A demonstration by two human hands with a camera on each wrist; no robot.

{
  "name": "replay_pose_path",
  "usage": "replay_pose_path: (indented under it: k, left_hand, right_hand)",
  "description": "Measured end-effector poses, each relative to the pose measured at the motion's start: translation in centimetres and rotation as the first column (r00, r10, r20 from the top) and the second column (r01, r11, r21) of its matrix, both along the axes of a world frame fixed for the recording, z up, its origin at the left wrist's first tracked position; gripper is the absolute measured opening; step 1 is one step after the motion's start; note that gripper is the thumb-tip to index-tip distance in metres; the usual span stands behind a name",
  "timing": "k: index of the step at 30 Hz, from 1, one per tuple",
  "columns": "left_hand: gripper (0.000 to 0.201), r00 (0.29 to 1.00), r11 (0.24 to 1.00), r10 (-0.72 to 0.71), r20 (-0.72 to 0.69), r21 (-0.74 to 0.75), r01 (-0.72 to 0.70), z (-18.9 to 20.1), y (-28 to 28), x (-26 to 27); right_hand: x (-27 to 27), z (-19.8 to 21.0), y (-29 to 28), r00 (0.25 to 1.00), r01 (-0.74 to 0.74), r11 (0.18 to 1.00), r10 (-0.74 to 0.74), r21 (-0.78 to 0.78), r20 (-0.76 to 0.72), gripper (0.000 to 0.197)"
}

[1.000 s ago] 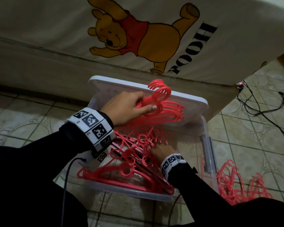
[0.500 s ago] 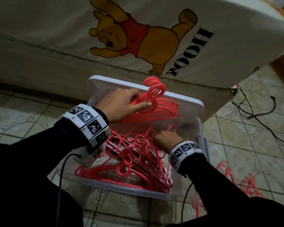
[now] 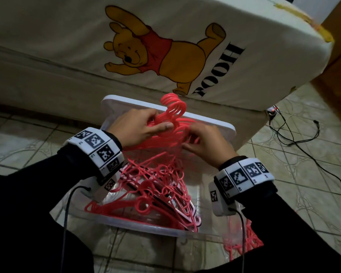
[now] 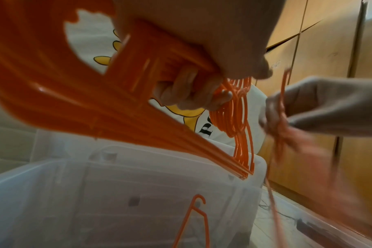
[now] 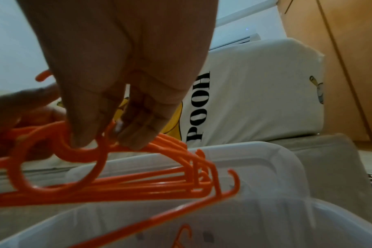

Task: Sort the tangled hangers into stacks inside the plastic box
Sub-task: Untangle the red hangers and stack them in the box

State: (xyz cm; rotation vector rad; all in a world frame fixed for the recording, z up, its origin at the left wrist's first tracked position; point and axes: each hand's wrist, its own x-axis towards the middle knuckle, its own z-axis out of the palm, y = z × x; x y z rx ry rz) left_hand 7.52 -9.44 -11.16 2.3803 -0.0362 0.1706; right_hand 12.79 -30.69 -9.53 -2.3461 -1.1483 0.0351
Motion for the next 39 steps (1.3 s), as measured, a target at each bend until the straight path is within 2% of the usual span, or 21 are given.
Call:
replay_pose_path:
  k: [3, 6, 10, 12, 15, 21, 23, 25, 26, 28, 30, 33, 37, 39]
  left_hand:
    - [0.055, 1.0, 1.0, 0.013, -0.008, 0.024, -0.013, 0.0, -0.2, 0.0]
    - [0.057, 0.999, 0.999, 0.013, -0.047, 0.047, -0.011, 0.0, 0.0, 0.0]
    - [0.06, 0.991, 0.998, -0.062, -0.12, 0.006, 0.063, 0.0, 0.0, -0.1]
    - [0.053, 0.99, 0.997, -0.073, -0.12, 0.017, 0.075, -0.1, 0.1, -0.2]
    - [0.03, 0.991, 0.996, -0.082, -0.105, 0.03, 0.085, -0.2, 0.1, -0.1]
    - [0.02, 0.993, 0.998, -0.06, -0.098, 0.026, 0.063, 0.2, 0.0, -0.1]
    - [0.023, 0.996, 0.999, -0.04, -0.083, 0.027, 0.042, 0.3, 0.1, -0.1]
    - [0.031, 0.997, 0.999, -0.029, -0.067, 0.026, 0.031, 0.6, 0.2, 0.0]
    - [0.033, 0.998, 0.999, -0.023, -0.063, 0.027, 0.024, 0.7, 0.3, 0.0]
    - [0.036, 0.998, 0.999, -0.008, -0.058, 0.041, 0.01, 0.9, 0.5, 0.0]
    - [0.033, 0.998, 0.999, 0.008, -0.062, 0.053, -0.004, 1.0, 0.7, 0.1]
    - [0.029, 0.997, 0.998, 0.021, -0.071, 0.063, -0.017, 1.1, 0.8, 0.0]
    - [0.035, 0.998, 0.998, 0.016, -0.058, 0.06, -0.012, 1.3, 0.8, -0.2]
    - [0.034, 0.998, 0.999, 0.016, -0.055, 0.051, -0.013, 1.3, 0.9, -0.2]
  right_hand:
    - [-0.2, 0.5, 0.5, 0.997, 0.058, 0.995, -0.061, 0.077, 0.041, 0.023]
    - [0.0, 0.7, 0.8, 0.991, 0.12, 0.985, -0.127, 0.125, 0.05, 0.011]
    - [0.2, 0.7, 0.9, 0.978, 0.199, 0.957, -0.209, 0.209, 0.027, 0.01]
    - [0.1, 0.6, 1.1, 0.977, 0.207, 0.942, -0.213, 0.264, -0.005, 0.01]
    - [-0.1, 0.3, 1.4, 0.98, 0.196, 0.946, -0.199, 0.26, -0.014, 0.011]
    - [-0.2, -0.5, 1.7, 0.983, 0.174, 0.944, -0.183, 0.281, 0.003, 0.02]
    - [0.1, -1.2, 1.5, 0.985, 0.128, 0.972, -0.148, 0.198, 0.087, 0.019]
    - [0.4, -2.2, 1.1, 0.991, 0.063, 0.998, -0.06, -0.023, 0.118, 0.015]
    - [0.5, -2.9, 1.0, 0.994, 0.03, 0.986, -0.012, -0.165, 0.109, 0.013]
    - [0.3, -4.8, 1.1, 0.995, -0.011, 0.91, 0.049, -0.414, 0.082, 0.01]
    - [-0.2, -6.8, 1.8, 0.997, -0.046, 0.829, 0.072, -0.557, 0.024, 0.013]
    - [-1.4, -9.3, 3.5, 0.99, -0.143, 0.751, 0.122, -0.645, -0.078, 0.018]
    - [-3.7, -12.1, 5.0, 0.931, -0.338, 0.662, 0.337, -0.669, -0.137, 0.025]
    - [-4.5, -13.0, 5.4, 0.905, -0.38, 0.61, 0.401, -0.695, -0.142, 0.027]
